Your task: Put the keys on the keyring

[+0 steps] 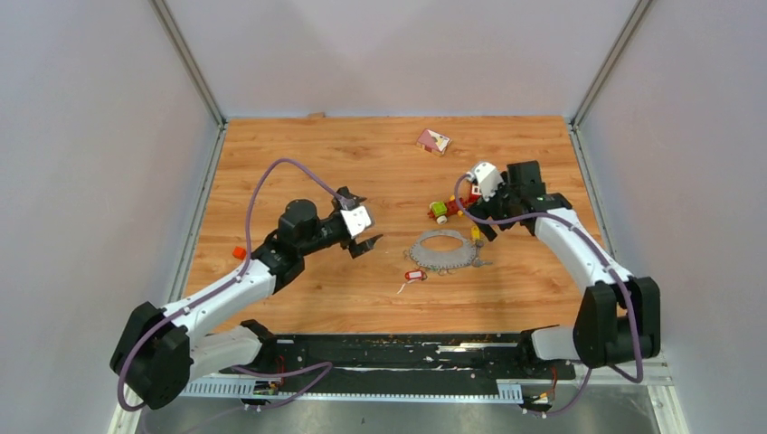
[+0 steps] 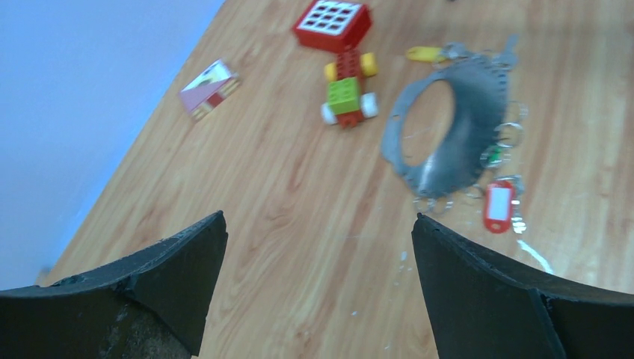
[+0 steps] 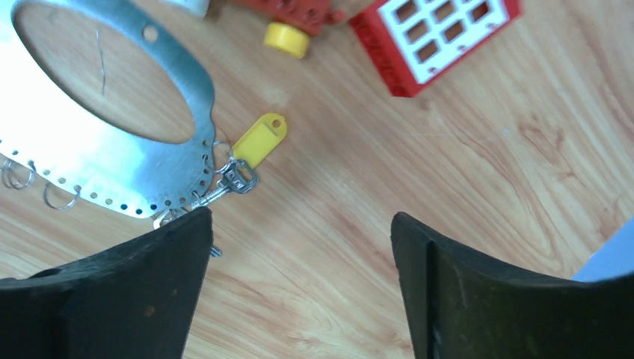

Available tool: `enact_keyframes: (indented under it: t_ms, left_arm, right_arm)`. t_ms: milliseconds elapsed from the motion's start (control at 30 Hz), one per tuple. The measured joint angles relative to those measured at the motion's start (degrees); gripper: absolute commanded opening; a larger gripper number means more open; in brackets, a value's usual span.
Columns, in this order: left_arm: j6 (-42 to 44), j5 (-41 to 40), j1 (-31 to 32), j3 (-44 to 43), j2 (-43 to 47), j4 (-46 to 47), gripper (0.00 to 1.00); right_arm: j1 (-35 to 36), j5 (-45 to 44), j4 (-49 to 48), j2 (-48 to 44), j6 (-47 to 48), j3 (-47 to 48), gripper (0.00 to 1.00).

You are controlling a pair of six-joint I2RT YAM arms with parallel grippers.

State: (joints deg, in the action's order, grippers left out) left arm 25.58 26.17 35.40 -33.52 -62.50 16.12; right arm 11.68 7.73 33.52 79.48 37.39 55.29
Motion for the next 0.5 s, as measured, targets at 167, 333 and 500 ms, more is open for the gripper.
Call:
enact_keyframes:
  t_ms: [167, 333, 500]
  left_arm:
    - [-3.4, -11.2, -3.0, 0.0, 0.4, 1.6, 1.00]
    - [-9.5, -19.0, -9.0, -1.1, 0.5, 1.8, 1.00]
    - [-15.0, -24.0, -14.9, -1.8, 2.7, 2.6, 1.00]
  right_arm:
    - [-4.8, 5.1, -1.2, -7.0, -4.2, 0.6, 1.00]
    - [-5.4, 7.4, -1.3, -9.3, -9.0, 4.3, 1.00]
    - [-5.5, 7.8, -1.6, -10.9, -14.1, 6.3, 1.00]
